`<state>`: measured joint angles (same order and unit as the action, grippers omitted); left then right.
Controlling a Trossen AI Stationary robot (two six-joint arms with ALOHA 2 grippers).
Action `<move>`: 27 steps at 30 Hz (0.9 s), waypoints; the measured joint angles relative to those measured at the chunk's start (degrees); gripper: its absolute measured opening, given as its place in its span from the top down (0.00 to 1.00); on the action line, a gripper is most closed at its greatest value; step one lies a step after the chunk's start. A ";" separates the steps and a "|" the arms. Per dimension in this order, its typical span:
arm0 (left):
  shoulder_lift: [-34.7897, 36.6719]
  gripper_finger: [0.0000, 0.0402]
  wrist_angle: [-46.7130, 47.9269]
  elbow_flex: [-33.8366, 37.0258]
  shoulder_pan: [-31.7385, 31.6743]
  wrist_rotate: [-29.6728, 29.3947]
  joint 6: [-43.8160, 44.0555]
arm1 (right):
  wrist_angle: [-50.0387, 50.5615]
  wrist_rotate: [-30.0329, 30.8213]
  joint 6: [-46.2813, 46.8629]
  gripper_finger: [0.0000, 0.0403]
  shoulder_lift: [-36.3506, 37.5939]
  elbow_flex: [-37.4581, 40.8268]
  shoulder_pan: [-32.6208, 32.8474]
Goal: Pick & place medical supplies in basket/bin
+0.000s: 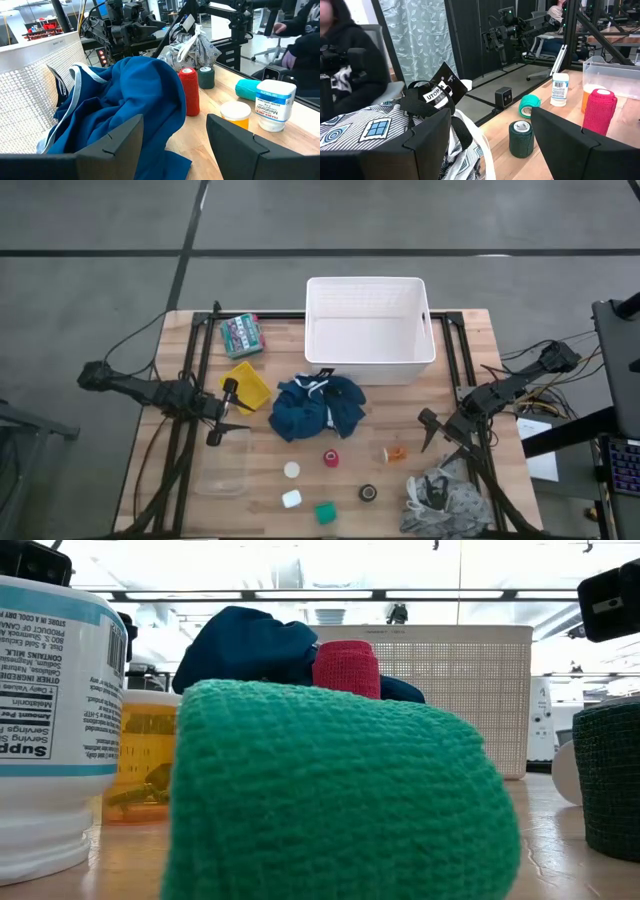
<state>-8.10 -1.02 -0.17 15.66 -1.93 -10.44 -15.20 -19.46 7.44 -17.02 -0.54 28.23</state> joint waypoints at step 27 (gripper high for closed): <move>0.00 0.44 0.00 0.00 0.00 0.00 0.00 | 0.00 0.02 -4.81 0.33 -0.02 0.00 0.00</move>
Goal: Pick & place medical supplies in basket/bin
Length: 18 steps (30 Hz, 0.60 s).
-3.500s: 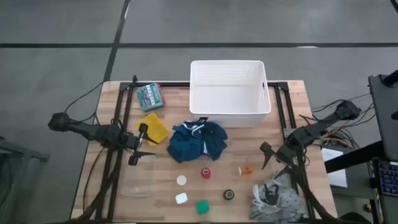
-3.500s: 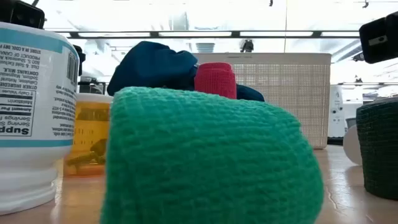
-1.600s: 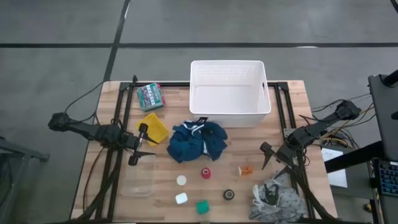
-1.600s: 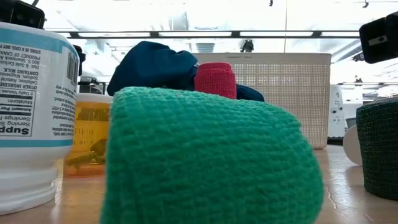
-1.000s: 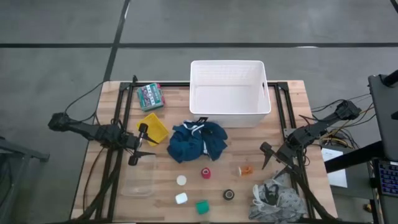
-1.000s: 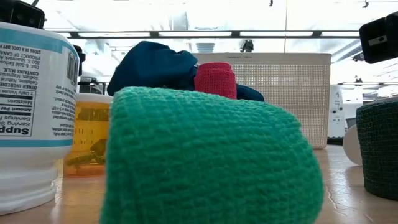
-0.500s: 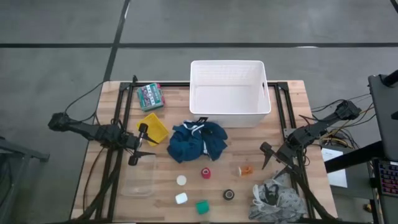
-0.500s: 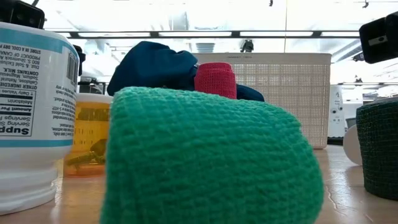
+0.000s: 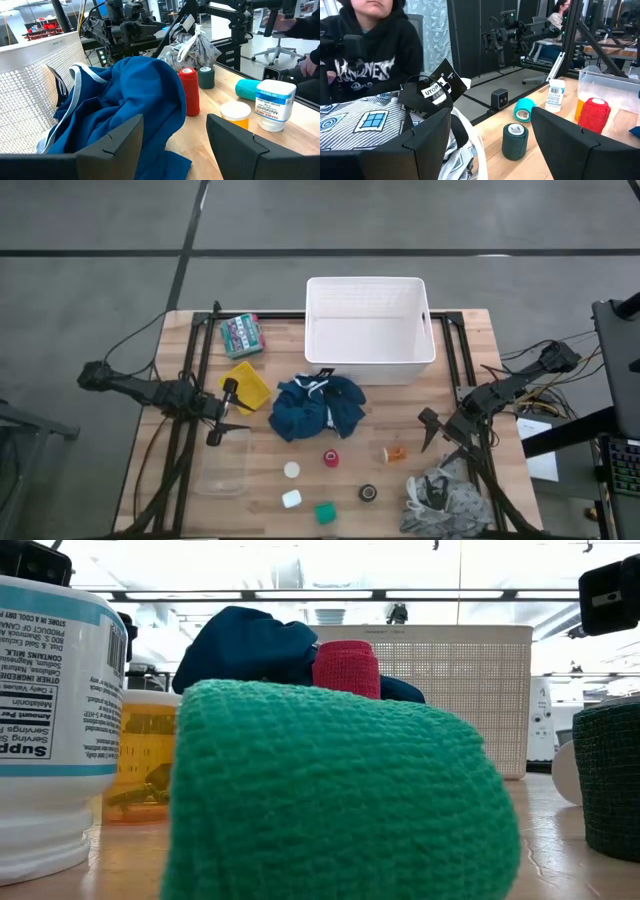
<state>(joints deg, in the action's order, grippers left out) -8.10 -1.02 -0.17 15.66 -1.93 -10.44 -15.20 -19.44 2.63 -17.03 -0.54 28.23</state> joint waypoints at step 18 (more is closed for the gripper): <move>0.00 0.44 0.00 0.00 0.00 0.02 0.00 | 0.00 0.00 0.18 0.33 0.00 0.00 0.00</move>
